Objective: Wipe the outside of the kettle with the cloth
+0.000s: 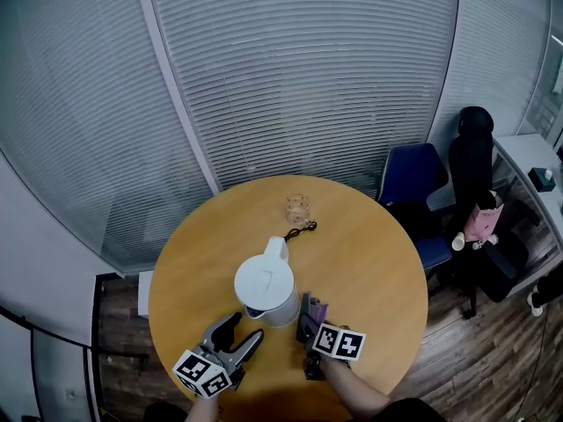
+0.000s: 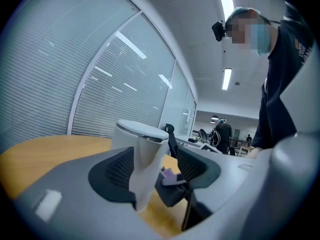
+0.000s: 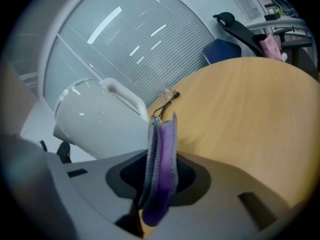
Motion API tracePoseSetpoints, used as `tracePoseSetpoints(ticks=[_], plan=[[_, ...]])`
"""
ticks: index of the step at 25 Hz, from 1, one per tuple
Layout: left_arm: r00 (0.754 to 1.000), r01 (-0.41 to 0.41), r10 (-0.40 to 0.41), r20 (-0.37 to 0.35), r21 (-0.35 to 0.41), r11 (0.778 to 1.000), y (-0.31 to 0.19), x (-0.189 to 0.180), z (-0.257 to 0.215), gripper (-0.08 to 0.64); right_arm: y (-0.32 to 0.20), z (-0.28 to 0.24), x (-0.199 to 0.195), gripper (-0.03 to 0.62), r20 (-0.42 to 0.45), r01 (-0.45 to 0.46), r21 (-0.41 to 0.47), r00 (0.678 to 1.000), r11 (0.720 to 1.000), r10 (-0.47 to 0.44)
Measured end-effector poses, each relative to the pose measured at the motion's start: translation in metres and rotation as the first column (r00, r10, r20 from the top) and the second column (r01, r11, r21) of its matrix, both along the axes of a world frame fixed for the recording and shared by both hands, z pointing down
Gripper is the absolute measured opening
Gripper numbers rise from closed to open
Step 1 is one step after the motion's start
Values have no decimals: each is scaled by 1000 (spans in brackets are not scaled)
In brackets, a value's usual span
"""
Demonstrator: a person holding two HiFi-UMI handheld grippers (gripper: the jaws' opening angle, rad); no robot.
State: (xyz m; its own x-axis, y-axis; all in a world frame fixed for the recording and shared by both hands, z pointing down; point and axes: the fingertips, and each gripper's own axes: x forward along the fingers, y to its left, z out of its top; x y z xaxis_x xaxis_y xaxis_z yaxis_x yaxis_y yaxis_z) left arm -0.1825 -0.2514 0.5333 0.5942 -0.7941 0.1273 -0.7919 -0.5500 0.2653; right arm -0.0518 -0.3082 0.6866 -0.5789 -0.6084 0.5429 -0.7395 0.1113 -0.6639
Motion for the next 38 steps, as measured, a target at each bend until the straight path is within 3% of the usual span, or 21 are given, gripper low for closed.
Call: tracePoseSetpoints(ticks=[4,12,16,26,32,38], plan=[[1000,3,-3,6,12,1000,-5,-4,-1,259,12,-56,0,103,98,-41,118,995,992,30],[989,-142,141,53,18,990,4,23,5,259,28,-162,-4,103,335,-164,293,940,942,60],[981,-178,175,85,30,984,5,30,4,265,27,-181,-12,103,366,-187,337,929,923,54],[969,-229,228,96,9,973,11,38,6,273,19,-153,-13,103,339,-203,298,936,933,95],[970,-226,225,90,2,974,13,40,9,273,17,-91,-16,103,317,-238,166,932,957,176],[970,-228,229,83,-18,973,15,38,13,273,19,-25,-17,103,228,-255,30,943,966,242]])
